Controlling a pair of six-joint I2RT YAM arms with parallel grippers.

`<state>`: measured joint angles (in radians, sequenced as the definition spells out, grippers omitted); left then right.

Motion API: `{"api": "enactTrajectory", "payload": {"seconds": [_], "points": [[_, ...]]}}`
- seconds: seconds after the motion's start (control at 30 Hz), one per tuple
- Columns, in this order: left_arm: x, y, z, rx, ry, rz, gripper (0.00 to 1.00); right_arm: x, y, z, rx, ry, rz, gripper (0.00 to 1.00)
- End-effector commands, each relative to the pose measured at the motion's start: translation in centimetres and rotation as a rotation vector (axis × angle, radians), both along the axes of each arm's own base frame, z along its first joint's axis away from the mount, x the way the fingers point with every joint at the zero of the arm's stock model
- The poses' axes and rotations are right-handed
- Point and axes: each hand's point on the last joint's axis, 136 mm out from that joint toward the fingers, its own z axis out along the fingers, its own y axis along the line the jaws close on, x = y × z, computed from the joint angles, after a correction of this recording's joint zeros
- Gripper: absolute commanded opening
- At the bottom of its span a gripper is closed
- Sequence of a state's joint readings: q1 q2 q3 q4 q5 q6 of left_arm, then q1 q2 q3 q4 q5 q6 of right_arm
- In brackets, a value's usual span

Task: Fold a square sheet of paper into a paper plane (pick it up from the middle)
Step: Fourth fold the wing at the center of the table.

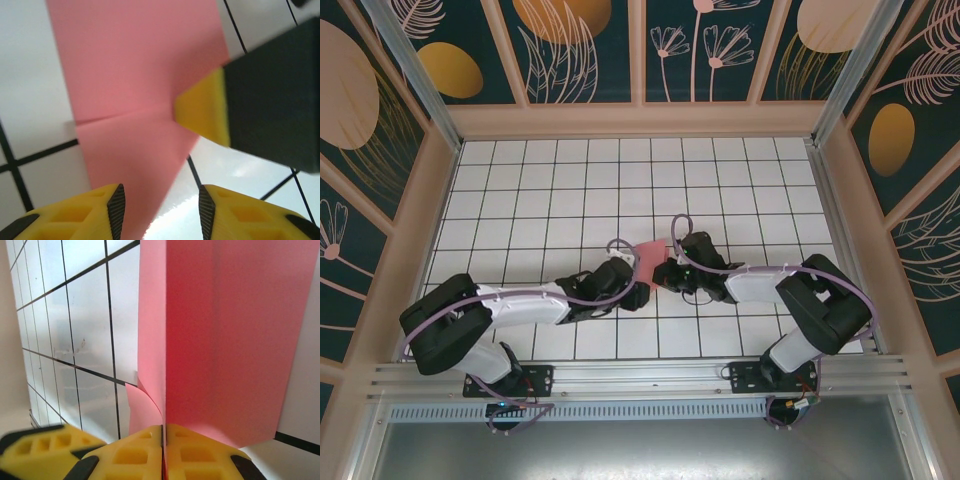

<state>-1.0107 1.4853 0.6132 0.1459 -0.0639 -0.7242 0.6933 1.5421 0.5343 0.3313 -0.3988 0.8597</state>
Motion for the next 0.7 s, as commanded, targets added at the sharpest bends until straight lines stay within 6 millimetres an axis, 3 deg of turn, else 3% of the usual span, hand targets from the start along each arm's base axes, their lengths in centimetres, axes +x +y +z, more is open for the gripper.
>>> {"api": "enactTrajectory", "payload": {"seconds": [0.0,0.23,0.67], "points": [[0.5,0.7,-0.5,0.072,-0.05,0.053,0.46,0.7,0.6,0.7,0.019,0.006,-0.009,0.09],[0.9,1.1,-1.0,0.131,-0.074,0.055,0.47,0.7,1.0,2.0,0.057,0.002,0.0,0.18],[1.1,0.9,-1.8,0.183,-0.075,0.051,0.47,1.0,1.6,3.4,0.101,-0.015,0.011,0.22]]}}
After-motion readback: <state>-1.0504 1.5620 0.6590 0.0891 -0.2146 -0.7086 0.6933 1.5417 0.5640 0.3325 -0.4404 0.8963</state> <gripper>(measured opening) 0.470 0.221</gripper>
